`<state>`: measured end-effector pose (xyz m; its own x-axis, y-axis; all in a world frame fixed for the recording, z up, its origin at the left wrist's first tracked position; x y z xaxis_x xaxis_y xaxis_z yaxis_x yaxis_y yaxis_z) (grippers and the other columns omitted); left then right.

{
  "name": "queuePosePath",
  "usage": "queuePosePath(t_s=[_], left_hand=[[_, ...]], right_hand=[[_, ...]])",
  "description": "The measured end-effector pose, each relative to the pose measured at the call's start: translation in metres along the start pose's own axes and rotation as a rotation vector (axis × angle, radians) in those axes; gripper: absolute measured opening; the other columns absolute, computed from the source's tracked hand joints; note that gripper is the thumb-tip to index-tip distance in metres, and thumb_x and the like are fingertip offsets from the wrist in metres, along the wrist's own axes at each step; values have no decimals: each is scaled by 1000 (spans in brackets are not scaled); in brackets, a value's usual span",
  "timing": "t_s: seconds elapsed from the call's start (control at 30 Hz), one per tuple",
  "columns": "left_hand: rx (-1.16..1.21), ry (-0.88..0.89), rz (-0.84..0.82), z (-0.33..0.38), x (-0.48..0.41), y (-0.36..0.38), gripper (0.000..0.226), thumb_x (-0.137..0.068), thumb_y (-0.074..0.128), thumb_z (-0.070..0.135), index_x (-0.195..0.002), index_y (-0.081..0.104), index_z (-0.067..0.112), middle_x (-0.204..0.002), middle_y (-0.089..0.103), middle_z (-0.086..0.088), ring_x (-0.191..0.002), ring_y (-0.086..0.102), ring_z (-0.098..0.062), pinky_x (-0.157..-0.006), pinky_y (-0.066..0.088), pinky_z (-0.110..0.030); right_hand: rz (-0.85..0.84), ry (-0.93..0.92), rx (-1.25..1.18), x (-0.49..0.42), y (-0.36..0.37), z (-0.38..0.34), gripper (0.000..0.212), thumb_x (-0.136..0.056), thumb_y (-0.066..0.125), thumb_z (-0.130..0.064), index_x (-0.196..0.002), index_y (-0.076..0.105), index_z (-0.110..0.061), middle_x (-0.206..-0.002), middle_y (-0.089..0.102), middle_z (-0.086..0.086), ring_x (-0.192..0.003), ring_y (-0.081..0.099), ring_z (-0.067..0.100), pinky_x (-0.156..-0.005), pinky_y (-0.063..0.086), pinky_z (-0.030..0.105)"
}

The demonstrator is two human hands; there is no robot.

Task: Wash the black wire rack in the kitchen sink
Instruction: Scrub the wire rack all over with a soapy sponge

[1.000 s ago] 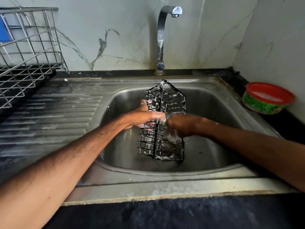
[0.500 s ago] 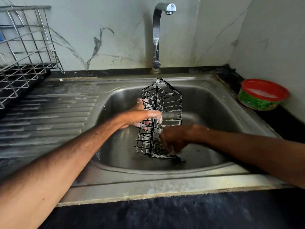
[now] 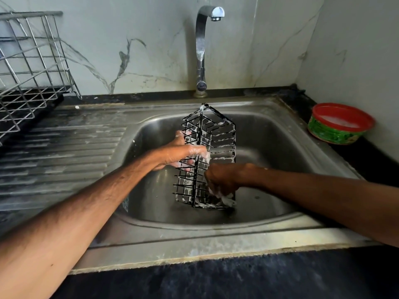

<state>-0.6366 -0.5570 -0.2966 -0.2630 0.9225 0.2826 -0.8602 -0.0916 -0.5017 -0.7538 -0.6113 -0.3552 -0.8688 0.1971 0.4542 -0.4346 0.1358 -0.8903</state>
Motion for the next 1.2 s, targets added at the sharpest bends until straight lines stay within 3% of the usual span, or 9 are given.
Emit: queuePosePath(t_s=[0.2,0.37,0.5,0.57,0.63,0.83,0.93,1.03,1.2], left_hand=[[9,14,11,-3,-4,0,117,-92,72,38,-159,-20,10,-171,8,-6,-83,45,7,-45,50,-12],[-37,10,53,-11,-8,-7,118,-82,74,56,-162,-2,14,-170,11,-4,-138,40,-18,-96,54,-47],[-91,19,52,-6,-1,-8,54,-90,64,51,-133,54,20,-157,35,-5,-120,43,-18,-76,54,-37],[-102,25,54,-7,2,-9,22,-100,55,43,-108,65,25,-158,38,-5,-118,46,-18,-76,59,-39],[-77,-10,45,-10,2,-11,15,-97,58,39,-100,66,27,-156,42,-5,-116,50,-22,-81,62,-43],[9,-37,15,-12,-1,-10,18,-79,72,29,-89,75,14,-150,49,-3,-124,49,-29,-80,63,-50],[40,-4,3,-6,-1,-2,8,-84,71,14,-83,64,15,-125,62,0,-121,52,-24,-84,61,-52],[61,23,-3,-1,-3,1,24,-85,71,6,-96,54,17,-121,63,6,-115,54,-14,-78,55,-38],[92,92,16,-8,-7,-10,57,-64,84,17,-114,58,16,-116,67,5,-110,64,-17,-90,52,-45]], right_hand=[[338,187,162,12,-33,22,21,-85,62,1,-104,64,-8,-110,63,14,-100,67,33,-79,52,38],[432,297,358,16,-55,38,29,-95,54,0,-123,54,-6,-119,61,14,-109,65,31,-85,53,40],[379,258,418,15,-53,34,28,-97,46,-2,-124,56,-3,-121,61,17,-114,63,35,-86,53,42],[324,227,431,12,-46,25,29,-96,47,-3,-123,57,-2,-122,61,19,-114,63,37,-87,54,44],[257,201,425,10,-40,16,30,-94,50,-5,-122,58,0,-122,63,20,-115,63,39,-91,54,44],[295,219,395,15,-44,11,33,-94,57,-1,-127,55,-2,-125,60,16,-115,64,33,-86,54,38],[373,265,391,16,-50,16,30,-97,52,4,-125,58,-2,-115,64,11,-105,68,27,-75,55,32],[432,306,373,19,-57,22,30,-96,54,3,-125,57,-4,-115,63,9,-104,68,25,-76,55,31],[531,337,326,26,-67,25,34,-94,54,8,-126,52,-2,-117,61,12,-104,67,27,-79,55,32]])
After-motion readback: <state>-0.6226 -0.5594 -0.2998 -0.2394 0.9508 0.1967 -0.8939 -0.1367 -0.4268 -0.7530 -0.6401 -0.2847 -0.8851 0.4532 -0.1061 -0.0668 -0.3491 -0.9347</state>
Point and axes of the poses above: each hand's wrist, its own x-axis away from the middle knuckle, its own y-axis out of the palm, z = x × y, the point moved 5 cm from there along -x, towards the middle knuckle
